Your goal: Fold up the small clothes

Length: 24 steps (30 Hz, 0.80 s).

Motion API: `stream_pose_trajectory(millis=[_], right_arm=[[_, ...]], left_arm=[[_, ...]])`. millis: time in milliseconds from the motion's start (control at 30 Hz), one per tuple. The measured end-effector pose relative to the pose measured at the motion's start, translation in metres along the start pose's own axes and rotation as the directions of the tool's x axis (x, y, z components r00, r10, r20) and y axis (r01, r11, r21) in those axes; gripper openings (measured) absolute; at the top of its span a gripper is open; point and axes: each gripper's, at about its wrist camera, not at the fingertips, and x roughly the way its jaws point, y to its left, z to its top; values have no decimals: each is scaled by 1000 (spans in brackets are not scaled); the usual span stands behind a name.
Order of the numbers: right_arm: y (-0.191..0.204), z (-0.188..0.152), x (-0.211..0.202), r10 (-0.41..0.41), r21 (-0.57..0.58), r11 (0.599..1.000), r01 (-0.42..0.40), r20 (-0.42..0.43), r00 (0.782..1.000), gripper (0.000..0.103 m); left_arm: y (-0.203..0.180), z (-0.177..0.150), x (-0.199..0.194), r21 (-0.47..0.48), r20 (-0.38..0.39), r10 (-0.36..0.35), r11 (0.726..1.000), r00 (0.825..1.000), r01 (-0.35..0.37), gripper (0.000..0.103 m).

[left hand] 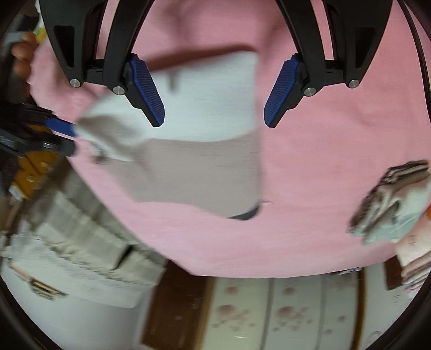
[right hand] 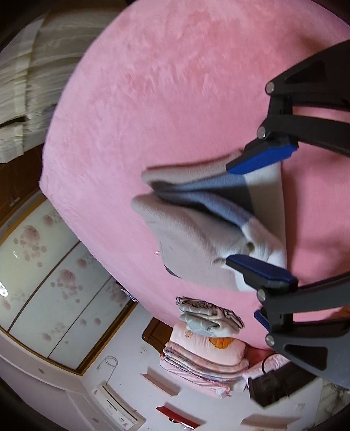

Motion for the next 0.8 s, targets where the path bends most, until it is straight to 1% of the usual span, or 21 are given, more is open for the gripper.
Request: stream_pose_trajectory(millis=[33, 133, 200, 300, 400, 467, 533, 567, 633, 700, 800], right_arm=[[3, 0, 7, 16, 8, 1000, -16, -30, 999, 67], [11, -4, 19, 60, 31, 998, -57, -78, 995, 67], [15, -7, 25, 62, 33, 998, -59, -103, 993, 67], [24, -8, 34, 27, 8, 1000, -27, -131, 991, 67], [32, -6, 38, -28, -23, 999, 25, -119, 993, 67], [36, -4, 37, -25, -39, 999, 22, -90, 996, 66], [36, 0, 36, -36, -52, 998, 32, -62, 997, 51], [36, 1, 36, -35, -57, 998, 31, -63, 997, 33], [30, -2, 33, -42, -55, 998, 39, -44, 998, 29], [25, -8, 28, -72, -72, 995, 71, -14, 997, 24], [9, -19, 19, -56, -37, 998, 57, 12, 998, 22]], left_arm=[[3, 1, 2, -16, -6, 4, 1000, 1000, -5, 75], [15, 2, 8, -81, -28, -1, 997, 1000, -1, 75], [14, 0, 14, -92, -34, -1, 996, 999, -3, 75], [7, 2, 18, -89, -36, -3, 996, 999, 0, 75], [6, 5, 27, -76, -35, -11, 997, 999, 8, 75], [0, 7, 31, -60, -39, -14, 998, 999, 12, 75], [-6, 9, 35, -40, -41, -14, 999, 999, 12, 75], [-10, 9, 38, -28, -45, -11, 1000, 999, 10, 75], [-16, 10, 42, -11, -47, -10, 1000, 999, 9, 75], [-20, 9, 46, 0, -55, -6, 1000, 998, 6, 75], [-21, 6, 49, 6, -56, -3, 1000, 998, 3, 75]])
